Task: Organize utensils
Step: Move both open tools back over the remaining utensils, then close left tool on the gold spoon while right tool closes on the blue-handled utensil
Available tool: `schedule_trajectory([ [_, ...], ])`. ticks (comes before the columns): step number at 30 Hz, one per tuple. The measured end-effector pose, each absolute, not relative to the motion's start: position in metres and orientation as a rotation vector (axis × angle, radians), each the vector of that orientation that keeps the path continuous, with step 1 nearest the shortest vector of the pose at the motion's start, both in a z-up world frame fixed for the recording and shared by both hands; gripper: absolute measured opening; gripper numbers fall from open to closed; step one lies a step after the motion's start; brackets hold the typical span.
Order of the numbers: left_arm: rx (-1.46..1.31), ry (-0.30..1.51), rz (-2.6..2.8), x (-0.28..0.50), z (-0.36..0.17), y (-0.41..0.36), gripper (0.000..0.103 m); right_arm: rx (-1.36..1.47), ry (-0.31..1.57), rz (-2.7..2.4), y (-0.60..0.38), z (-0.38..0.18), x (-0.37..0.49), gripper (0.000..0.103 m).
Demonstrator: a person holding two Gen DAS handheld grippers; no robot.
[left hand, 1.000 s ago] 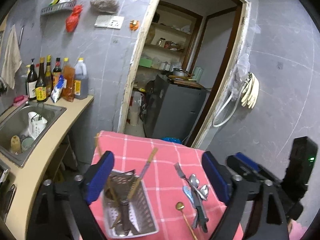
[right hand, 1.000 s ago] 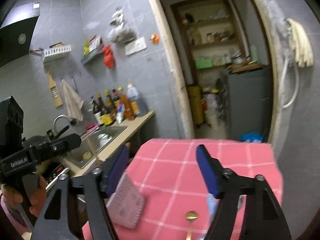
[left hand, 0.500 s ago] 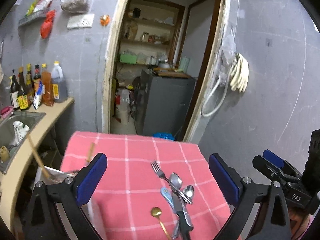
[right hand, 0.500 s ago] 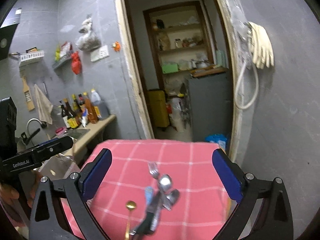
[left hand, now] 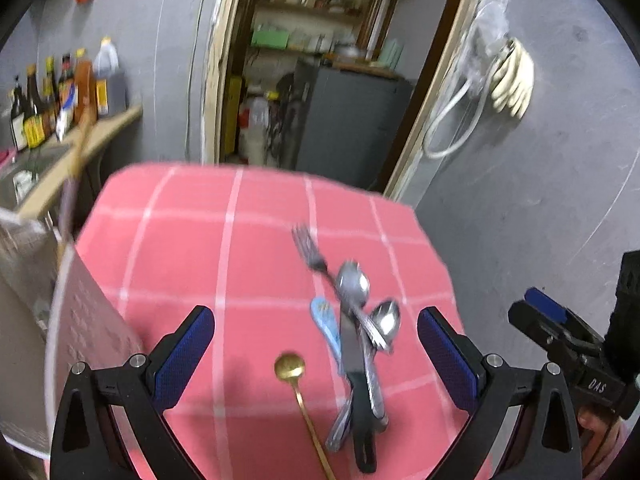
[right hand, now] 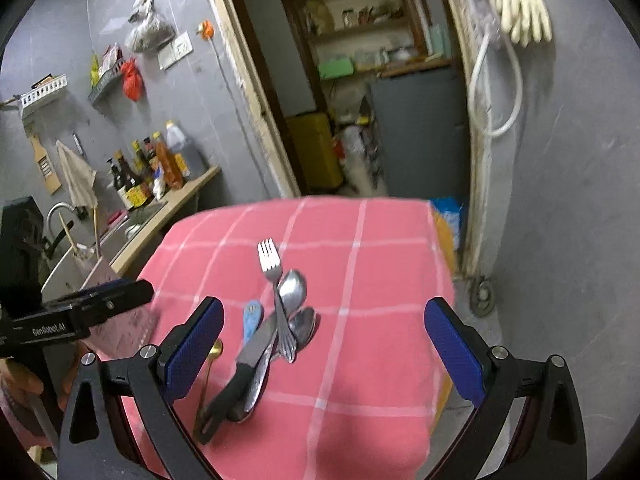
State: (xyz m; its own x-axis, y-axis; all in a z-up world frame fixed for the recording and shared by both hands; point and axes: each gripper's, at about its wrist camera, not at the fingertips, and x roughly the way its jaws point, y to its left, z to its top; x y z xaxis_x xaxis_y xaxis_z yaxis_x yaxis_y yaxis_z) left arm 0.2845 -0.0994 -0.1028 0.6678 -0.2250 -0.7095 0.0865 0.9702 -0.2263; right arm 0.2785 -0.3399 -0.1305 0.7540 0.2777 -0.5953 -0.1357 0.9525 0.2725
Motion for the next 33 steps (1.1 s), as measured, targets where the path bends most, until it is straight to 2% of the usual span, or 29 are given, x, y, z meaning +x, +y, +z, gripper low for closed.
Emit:
schedule_trajectory([
  [4, -0.207, 0.888, -0.182, 0.283, -0.125, -0.098, 0.101, 0.242, 0.728, 0.300, -0.337, -0.155, 0.292, 0.099],
  [8, -0.231, 0.943, -0.201, 0.286, -0.144, -0.096, 0.077, 0.237, 0.767, 0.350, -0.332, -0.177, 0.306, 0.095],
  [9, -0.235, 0.955, -0.203, 0.288, -0.149, -0.095, 0.074, 0.234, 0.775, 0.361, -0.329, -0.181, 0.309, 0.093],
  [11, -0.241, 0.971, -0.199, 0.293, -0.156, -0.095, 0.068, 0.227, 0.792, 0.383, -0.324, -0.189, 0.316, 0.080],
  [18, -0.262, 1.019, -0.191, 0.311, -0.178, -0.089, 0.056, 0.218, 0.846, 0.431, -0.309, -0.210, 0.339, 0.060],
  [23, -0.277, 1.068, -0.206, 0.317, -0.191, -0.088, 0.041, 0.230, 0.877, 0.458, -0.305, -0.225, 0.354, 0.043],
  [26, -0.282, 1.080, -0.215, 0.315, -0.197, -0.088, 0.036, 0.230, 0.892, 0.473, -0.301, -0.232, 0.361, 0.036],
  [30, -0.299, 1.083, -0.223, 0.314, -0.199, -0.084, 0.033, 0.252, 0.917, 0.491, -0.297, -0.240, 0.370, 0.031],
  [33, -0.309, 1.091, -0.216, 0.316, -0.201, -0.081, 0.021, 0.265, 0.928, 0.501, -0.294, -0.244, 0.375, 0.026],
])
